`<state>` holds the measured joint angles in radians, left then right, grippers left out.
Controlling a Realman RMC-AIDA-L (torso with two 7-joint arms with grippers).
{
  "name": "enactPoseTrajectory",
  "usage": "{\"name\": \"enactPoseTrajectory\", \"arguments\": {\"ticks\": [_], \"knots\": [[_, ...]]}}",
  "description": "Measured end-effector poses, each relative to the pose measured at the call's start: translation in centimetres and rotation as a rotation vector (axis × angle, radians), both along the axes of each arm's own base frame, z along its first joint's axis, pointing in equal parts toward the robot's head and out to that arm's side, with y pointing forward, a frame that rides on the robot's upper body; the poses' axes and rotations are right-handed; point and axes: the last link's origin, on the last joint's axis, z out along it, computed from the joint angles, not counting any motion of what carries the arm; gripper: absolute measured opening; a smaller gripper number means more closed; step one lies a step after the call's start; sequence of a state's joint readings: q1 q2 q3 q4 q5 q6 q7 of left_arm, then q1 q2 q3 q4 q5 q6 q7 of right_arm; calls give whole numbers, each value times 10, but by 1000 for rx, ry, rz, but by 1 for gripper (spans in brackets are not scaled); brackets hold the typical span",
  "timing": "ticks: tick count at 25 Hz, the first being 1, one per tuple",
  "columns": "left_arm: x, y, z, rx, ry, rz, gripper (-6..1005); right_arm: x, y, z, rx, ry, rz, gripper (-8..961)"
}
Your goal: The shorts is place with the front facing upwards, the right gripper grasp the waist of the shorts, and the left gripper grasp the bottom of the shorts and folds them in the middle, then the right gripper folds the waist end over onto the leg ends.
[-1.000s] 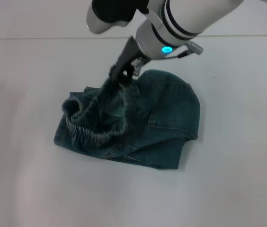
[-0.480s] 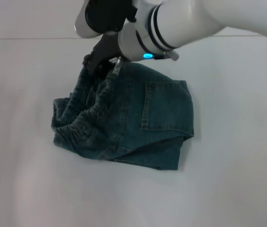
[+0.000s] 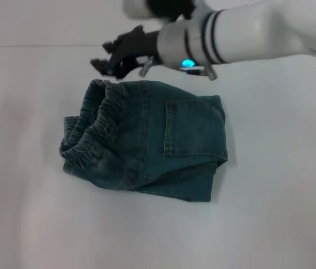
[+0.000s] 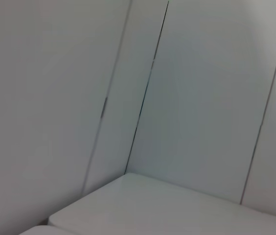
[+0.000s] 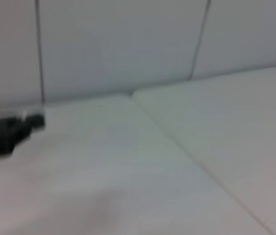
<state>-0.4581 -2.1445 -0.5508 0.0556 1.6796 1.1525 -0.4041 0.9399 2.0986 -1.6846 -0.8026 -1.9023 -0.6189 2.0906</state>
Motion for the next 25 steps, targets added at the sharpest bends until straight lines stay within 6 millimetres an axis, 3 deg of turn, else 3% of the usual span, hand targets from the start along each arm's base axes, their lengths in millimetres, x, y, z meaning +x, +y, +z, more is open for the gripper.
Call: {"name": "enactPoseTrajectory", "arguments": {"ticks": [5,6,8,16,20,25], "knots": [[10,-1,1,-5,4,-87,13,31,2,45,24,232,-85,506],[13,-2,3,-16,3,-125,13,48,-1,65,20,301,-116,528],[17,-5,7,-56,3,-207,12,59,-4,77,12,334,-129,573],[42,-26,31,-480,78,-577,12,143,-58,140,-120,436,-136,751],[59,-33,33,-744,71,-687,36,172,-92,157,-166,456,-105,814],[73,-28,19,-1036,78,-698,129,192,-117,153,-231,413,-119,826]]}}
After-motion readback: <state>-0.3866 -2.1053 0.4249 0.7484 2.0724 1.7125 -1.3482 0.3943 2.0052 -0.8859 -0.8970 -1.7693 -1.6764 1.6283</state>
